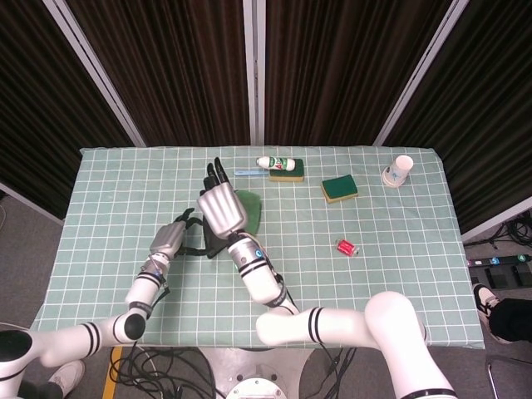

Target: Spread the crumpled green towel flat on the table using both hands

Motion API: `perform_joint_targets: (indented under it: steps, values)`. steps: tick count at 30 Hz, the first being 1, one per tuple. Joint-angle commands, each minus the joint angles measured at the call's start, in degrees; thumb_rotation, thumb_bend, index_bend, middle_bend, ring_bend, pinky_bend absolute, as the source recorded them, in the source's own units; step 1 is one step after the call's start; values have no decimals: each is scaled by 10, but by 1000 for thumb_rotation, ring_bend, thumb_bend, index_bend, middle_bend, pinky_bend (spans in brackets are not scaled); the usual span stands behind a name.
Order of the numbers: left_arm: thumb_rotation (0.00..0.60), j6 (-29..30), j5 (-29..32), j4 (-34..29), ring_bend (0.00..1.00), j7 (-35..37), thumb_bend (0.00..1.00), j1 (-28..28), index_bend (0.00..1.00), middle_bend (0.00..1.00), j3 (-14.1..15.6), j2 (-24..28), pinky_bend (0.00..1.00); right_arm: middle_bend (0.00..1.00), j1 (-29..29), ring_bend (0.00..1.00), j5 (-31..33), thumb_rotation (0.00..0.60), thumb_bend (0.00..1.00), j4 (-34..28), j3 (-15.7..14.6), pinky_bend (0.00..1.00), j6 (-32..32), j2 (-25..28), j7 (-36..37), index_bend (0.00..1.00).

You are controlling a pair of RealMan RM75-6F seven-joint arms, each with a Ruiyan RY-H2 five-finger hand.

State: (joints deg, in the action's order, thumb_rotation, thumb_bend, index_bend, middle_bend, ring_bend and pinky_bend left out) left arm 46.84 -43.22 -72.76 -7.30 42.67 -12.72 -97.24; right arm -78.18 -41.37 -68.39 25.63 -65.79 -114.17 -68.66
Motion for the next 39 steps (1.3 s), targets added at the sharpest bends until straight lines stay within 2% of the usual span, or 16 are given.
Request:
perform_joint_targets:
  steps: [1, 9, 16, 18, 21, 25, 28, 33, 39]
  values:
    - [344, -2, 10, 12, 135, -4, 22, 2, 380, 144, -4, -10, 286, 296, 10, 80, -4, 568, 530, -19, -3, 0, -7, 13, 9, 687]
    - [389, -1, 16, 25, 157, 5, 93, -3, 514, 207, -13, -22, 287, 295, 32, 80, -10, 567, 529, -53, -14, 0, -4, 41, 35, 688]
    - [395, 3, -6, 27, 196, 31, 249, -14, 622, 288, -20, -23, 287, 294, 51, 80, -12, 564, 531, -85, -25, 0, -1, 63, 60, 688]
    - [422, 4, -11, 29, 199, 35, 314, -16, 651, 306, -21, -24, 287, 294, 55, 81, -13, 562, 531, -94, -26, 0, -2, 68, 65, 687]
    - [497, 11, -24, 28, 225, 46, 413, -21, 710, 359, -23, -27, 287, 294, 63, 81, -18, 563, 529, -113, -30, 0, -6, 78, 75, 687]
    - [568, 18, -50, 19, 237, 64, 488, -31, 760, 409, -23, -20, 287, 294, 82, 81, -25, 564, 528, -149, -36, 0, -16, 98, 96, 687]
    - [580, 31, -74, 2, 244, 77, 498, -42, 772, 421, -22, -4, 287, 293, 101, 81, -41, 559, 528, -179, -47, 0, -25, 117, 117, 688]
    - [564, 61, -113, -45, 244, 84, 486, -60, 771, 421, -22, 41, 287, 294, 133, 81, -76, 574, 529, -220, -65, 0, -26, 154, 167, 687]
    - [555, 88, -125, -95, 244, 67, 470, -62, 767, 421, -44, 91, 287, 293, 156, 81, -114, 580, 527, -230, -70, 0, -8, 190, 234, 688]
